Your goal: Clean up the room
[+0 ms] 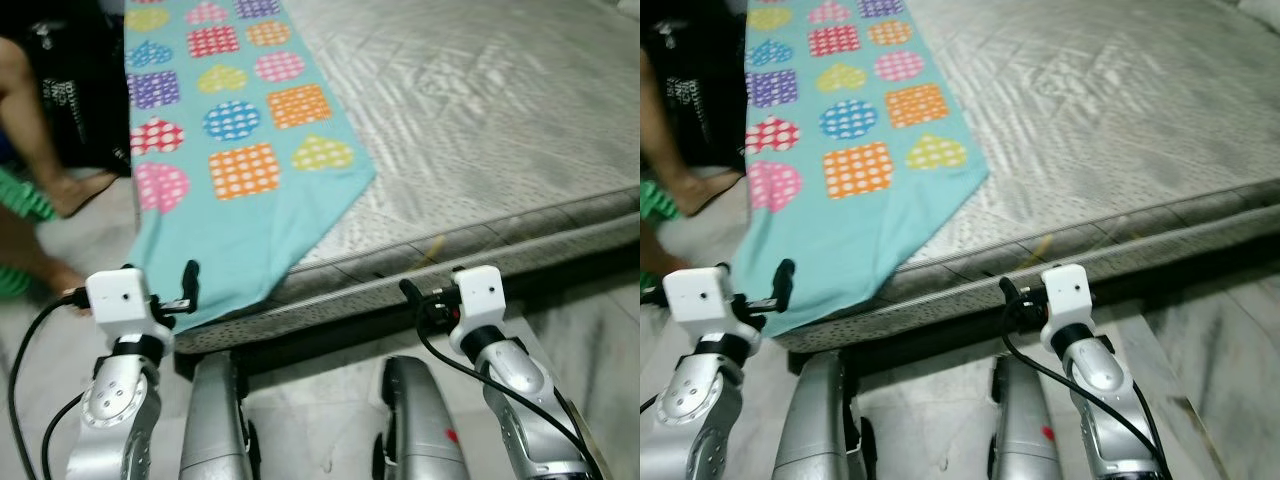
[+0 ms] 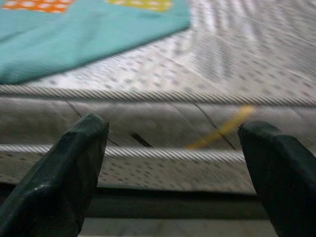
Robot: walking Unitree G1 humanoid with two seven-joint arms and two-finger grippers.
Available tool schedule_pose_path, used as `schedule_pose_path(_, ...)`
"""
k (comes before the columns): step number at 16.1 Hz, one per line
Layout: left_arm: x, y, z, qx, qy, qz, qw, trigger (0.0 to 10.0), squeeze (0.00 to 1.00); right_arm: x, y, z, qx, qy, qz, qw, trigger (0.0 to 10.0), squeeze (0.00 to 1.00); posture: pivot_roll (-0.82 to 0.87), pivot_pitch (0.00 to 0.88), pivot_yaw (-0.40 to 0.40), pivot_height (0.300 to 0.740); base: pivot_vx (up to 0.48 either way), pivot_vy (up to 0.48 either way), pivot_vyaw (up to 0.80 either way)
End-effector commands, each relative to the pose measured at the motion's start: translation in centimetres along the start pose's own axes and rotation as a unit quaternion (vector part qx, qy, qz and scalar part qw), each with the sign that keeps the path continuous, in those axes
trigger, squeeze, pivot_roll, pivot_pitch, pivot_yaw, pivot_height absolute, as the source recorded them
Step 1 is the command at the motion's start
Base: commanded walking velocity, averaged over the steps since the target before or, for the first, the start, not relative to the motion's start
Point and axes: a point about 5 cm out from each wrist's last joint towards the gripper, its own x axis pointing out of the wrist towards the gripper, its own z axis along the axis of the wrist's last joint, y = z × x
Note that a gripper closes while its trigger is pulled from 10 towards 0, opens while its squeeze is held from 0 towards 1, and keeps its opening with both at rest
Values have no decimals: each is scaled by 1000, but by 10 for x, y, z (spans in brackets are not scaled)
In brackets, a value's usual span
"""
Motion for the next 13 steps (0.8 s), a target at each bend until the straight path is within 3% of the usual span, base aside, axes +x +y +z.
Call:
schedule_pose_path(1, -3, 4, -1, 3, 6, 3, 1000, 10000, 0, 0, 5, 1, 2, -2, 11, 1000, 10000, 0, -132, 247, 26, 546, 0, 0, 800)
schedule_pose_path(11, -1, -3, 3, -15, -3, -22, 1000, 10000, 0, 3, 4, 0, 16, -4, 9, 1000, 10000, 0, -130, 237, 29, 546, 0, 0, 69)
schedule_pose_path(13, 0, -5, 3, -17, -4, -26, 1000, 10000, 0, 3, 6, 2, 0, -8, 18, 1000, 10000, 0, -132, 234, 28, 546, 240, 0, 0)
